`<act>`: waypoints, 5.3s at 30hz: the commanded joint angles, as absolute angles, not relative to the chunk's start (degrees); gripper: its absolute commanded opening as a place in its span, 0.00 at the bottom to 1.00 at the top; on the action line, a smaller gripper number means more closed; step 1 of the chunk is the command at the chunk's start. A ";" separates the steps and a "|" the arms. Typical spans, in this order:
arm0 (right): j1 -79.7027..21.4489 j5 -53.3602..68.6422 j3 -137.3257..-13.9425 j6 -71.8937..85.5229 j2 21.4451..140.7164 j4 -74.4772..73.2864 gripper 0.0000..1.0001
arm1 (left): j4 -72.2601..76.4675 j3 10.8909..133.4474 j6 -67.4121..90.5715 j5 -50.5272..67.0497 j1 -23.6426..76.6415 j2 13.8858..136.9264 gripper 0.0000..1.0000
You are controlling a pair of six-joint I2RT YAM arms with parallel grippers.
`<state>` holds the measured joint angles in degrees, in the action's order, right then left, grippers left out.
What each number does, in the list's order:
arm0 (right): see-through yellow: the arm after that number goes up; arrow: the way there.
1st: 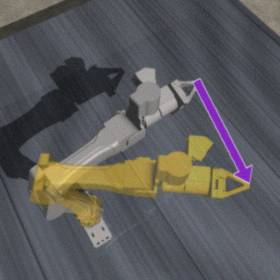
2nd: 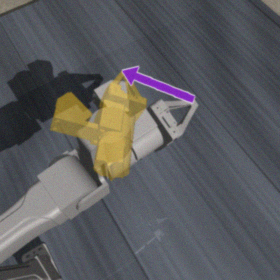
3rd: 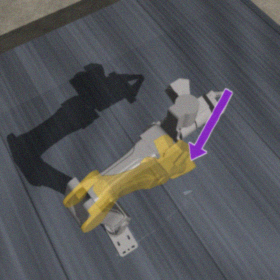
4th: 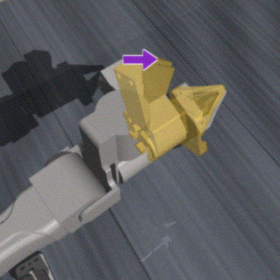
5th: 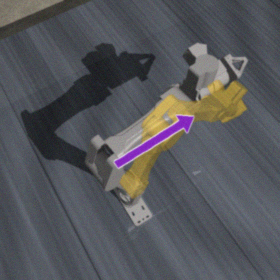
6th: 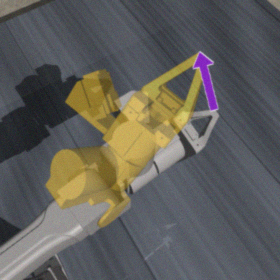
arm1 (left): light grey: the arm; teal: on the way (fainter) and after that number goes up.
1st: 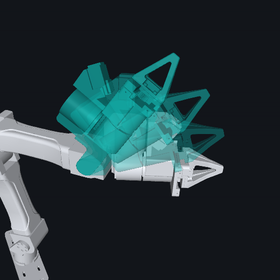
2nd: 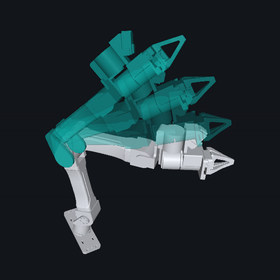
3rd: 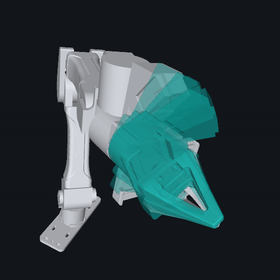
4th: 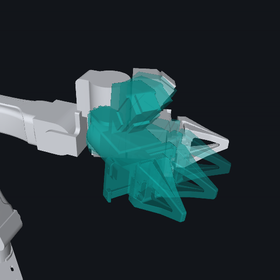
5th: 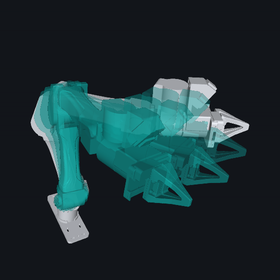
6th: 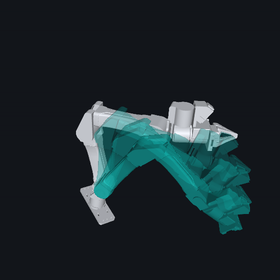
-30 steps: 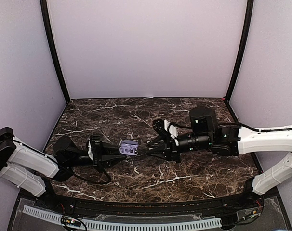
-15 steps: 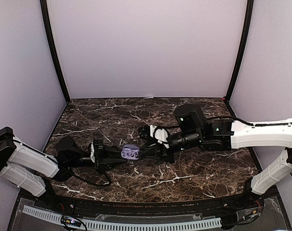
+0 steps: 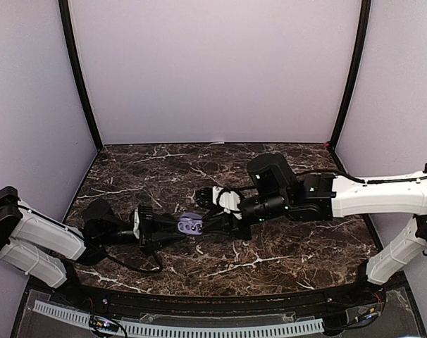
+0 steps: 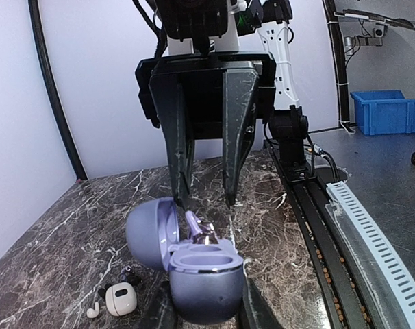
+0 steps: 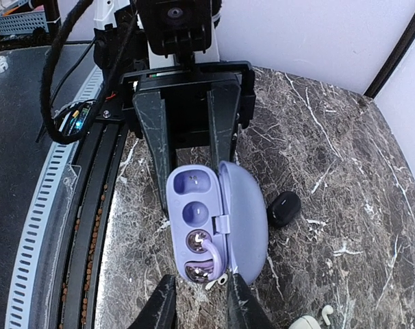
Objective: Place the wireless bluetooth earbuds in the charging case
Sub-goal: Adjust the left earbud in the left side groove of the charging case, then move the left earbud to the center of the board.
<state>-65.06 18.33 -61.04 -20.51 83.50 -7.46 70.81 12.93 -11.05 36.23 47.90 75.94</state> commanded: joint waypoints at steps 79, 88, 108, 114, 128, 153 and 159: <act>-67.28 16.02 -68.14 -20.37 89.38 -11.12 0.15 | 69.96 13.99 -11.51 36.27 48.16 73.65 0.01; -67.41 15.99 -67.13 -20.14 88.10 -9.66 0.02 | 69.92 13.85 -11.49 36.30 48.16 73.65 0.01; -67.39 15.60 -62.59 -18.80 85.48 -5.35 0.00 | 70.41 13.40 -11.09 35.87 48.16 73.04 0.01; -67.41 16.33 -62.93 -18.89 86.58 -5.36 0.05 | 71.38 13.12 -10.44 35.69 48.18 72.95 0.01; -67.41 16.39 -61.00 -18.72 83.74 -4.39 0.19 | 72.51 12.66 -10.11 35.32 48.16 72.97 0.01; -49.65 3.25 -47.76 -1.01 74.80 -7.89 0.20 | 73.98 11.68 -9.56 31.22 48.09 74.75 0.01; -47.42 0.26 -49.64 2.38 81.74 -7.20 0.12 | 75.45 11.02 -9.32 29.38 48.08 75.21 0.01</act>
